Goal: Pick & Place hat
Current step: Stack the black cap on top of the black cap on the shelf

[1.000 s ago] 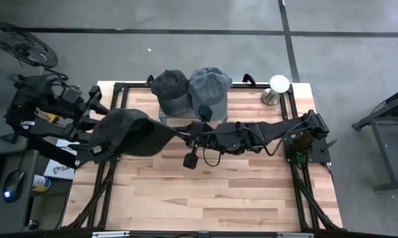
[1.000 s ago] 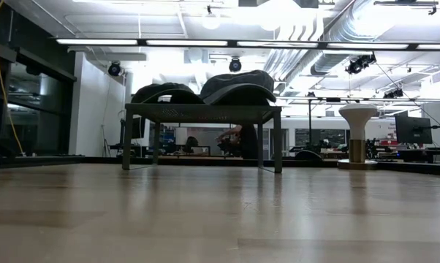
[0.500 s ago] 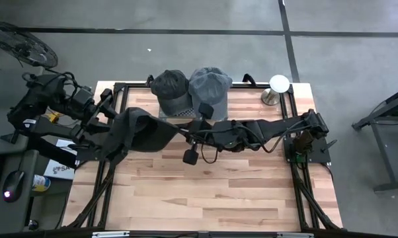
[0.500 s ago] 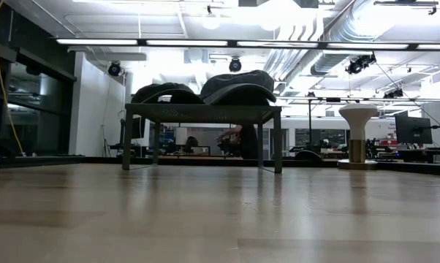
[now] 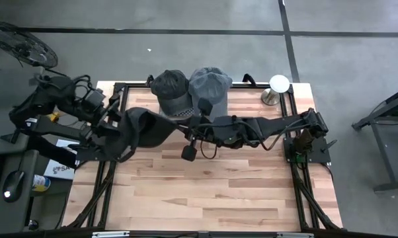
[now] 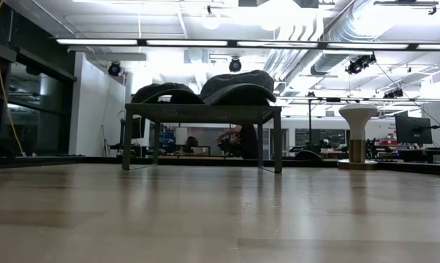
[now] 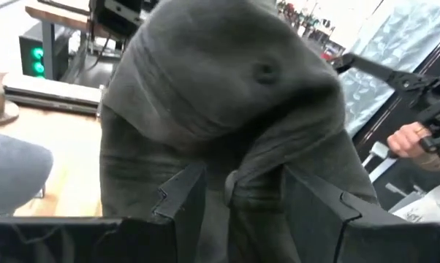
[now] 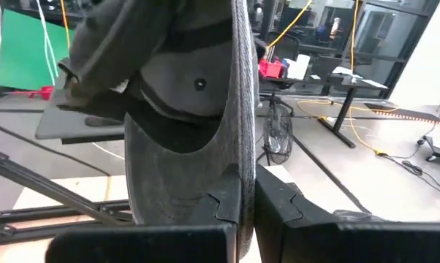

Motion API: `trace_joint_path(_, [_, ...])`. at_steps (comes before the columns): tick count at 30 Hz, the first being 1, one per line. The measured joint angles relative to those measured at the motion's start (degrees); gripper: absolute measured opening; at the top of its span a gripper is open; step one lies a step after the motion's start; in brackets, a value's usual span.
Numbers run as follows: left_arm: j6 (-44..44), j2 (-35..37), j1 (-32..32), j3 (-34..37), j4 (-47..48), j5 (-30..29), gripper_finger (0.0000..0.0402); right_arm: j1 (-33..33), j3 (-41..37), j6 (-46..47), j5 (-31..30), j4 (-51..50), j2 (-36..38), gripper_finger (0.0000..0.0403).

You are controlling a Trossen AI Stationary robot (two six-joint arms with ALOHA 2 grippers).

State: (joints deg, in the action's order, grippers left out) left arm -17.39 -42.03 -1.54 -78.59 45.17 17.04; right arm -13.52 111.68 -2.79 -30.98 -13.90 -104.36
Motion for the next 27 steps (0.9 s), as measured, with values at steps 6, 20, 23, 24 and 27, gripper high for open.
trace_joint_path(6, [1.2,-3.4,0.0,0.0,0.8,-0.4,0.0168,0.0,0.0,-0.3,1.3,0.0,0.0,0.0007])
trace_joint_path(20, [4.9,-5.4,0.0,0.0,7.3,-8.9,0.0021,0.0,-0.1,-0.3,3.0,-0.3,0.0,0.0007])
trace_joint_path(23, [6.2,-5.2,0.0,0.0,7.3,-8.9,0.0023,0.0,-0.1,-0.3,3.0,-0.3,0.0,0.0007])
trace_joint_path(24, [6.5,-5.0,0.0,0.0,7.3,-9.0,0.0023,0.0,-0.1,-0.3,2.9,-0.4,0.0,0.0007])
trace_joint_path(27, [7.1,-4.1,0.0,0.0,7.3,-9.8,0.0023,0.0,-0.1,0.0,2.3,-0.4,0.0,0.0007])
